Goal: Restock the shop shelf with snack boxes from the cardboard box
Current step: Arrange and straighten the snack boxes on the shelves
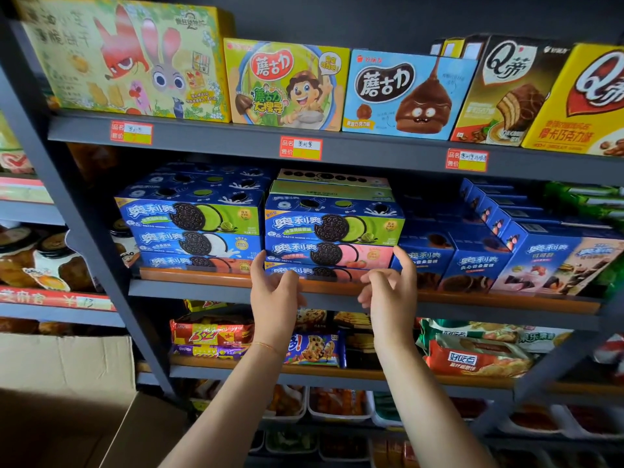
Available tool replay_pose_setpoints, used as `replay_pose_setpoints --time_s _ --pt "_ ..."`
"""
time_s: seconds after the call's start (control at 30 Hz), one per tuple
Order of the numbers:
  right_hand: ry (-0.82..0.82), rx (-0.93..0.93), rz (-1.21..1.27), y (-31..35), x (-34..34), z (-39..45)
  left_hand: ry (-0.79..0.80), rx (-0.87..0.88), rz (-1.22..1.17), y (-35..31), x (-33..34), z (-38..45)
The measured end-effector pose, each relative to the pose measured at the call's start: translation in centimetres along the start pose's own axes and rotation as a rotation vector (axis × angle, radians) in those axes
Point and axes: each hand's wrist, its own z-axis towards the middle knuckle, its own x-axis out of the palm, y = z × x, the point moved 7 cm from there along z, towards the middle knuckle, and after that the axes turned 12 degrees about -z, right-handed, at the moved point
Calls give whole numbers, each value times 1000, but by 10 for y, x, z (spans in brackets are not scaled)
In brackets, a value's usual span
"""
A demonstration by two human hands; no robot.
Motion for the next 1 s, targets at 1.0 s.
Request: replay_pose_setpoints --time_s 1.0 --pt "-32 52 124 2 -7 3 -19 83 29 1 -3 5"
